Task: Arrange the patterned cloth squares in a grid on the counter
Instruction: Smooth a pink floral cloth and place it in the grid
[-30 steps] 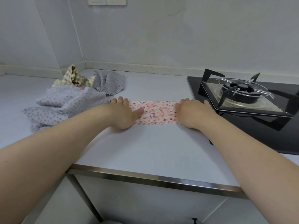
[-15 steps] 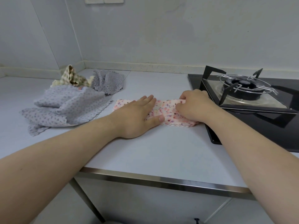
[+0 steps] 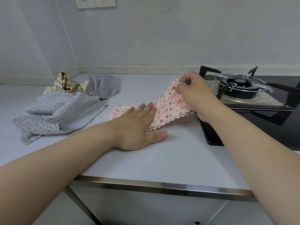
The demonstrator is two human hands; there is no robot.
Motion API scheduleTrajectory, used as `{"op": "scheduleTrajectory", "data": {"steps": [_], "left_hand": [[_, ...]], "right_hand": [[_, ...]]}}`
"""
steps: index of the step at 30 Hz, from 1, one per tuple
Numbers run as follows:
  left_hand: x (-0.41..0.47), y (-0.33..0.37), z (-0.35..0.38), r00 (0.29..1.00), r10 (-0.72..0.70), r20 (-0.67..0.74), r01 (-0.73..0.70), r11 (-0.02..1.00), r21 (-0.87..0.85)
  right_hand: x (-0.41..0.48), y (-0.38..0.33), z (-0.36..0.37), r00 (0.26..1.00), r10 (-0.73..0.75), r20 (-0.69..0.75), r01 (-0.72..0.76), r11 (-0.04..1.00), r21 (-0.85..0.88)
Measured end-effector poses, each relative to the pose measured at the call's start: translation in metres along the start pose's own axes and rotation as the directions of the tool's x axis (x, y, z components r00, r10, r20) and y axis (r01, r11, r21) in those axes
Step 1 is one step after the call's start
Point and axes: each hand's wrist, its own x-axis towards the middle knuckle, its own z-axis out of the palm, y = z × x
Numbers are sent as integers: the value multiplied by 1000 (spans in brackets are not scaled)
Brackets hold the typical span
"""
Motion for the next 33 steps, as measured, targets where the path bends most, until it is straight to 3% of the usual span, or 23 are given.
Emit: {"op": "scheduleTrajectory", "data": {"steps": [4, 9, 14, 19, 25, 33], "left_hand": [[-2, 11, 1, 1000, 16, 7, -16, 1000, 5], [-3, 15, 3, 1000, -5, 13, 5, 1000, 1], [-2, 18, 4, 999, -20, -37, 16, 996, -85], [-3, 28, 7, 993, 14, -116, -21, 998, -56], [-3, 31, 5, 998, 48, -35, -50, 997, -55], [-5, 31, 6, 997, 69, -31, -70, 997, -32]], "right_hand": [[-2, -4, -1, 997, -46, -61, 55, 986, 159], [-9, -10, 0, 993, -121, 8, 116, 967, 227], [-11, -11, 1, 988, -155, 26, 146, 963, 226], [-10, -11, -1, 988, -154, 20, 146, 963, 227], [-13, -13, 0, 987, -145, 67, 127, 967, 219], [-12, -13, -2, 992, -112, 62, 95, 970, 225]]}}
